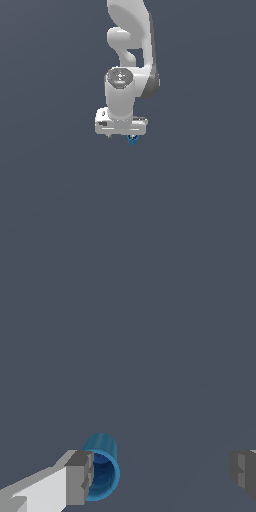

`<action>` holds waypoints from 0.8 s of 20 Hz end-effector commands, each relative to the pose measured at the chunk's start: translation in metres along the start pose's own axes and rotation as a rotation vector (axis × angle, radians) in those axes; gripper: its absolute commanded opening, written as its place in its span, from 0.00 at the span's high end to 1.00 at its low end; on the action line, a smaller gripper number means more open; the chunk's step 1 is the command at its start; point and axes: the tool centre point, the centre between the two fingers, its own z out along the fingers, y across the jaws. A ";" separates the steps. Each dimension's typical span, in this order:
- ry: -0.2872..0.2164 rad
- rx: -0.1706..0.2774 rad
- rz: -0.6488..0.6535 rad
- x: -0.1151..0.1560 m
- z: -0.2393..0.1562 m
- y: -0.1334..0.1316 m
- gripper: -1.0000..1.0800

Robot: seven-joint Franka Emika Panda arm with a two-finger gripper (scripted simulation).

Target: Pick up the object and move it to a goal position.

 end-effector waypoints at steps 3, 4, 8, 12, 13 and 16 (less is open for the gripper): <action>0.009 0.010 -0.042 -0.012 0.013 -0.016 0.04; 0.012 0.013 -0.053 -0.016 0.017 -0.020 0.04; 0.023 0.024 -0.102 -0.032 0.032 -0.037 0.04; 0.032 0.031 -0.137 -0.045 0.042 -0.049 0.04; 0.033 0.033 -0.144 -0.048 0.044 -0.051 0.04; 0.037 0.035 -0.158 -0.054 0.047 -0.056 0.04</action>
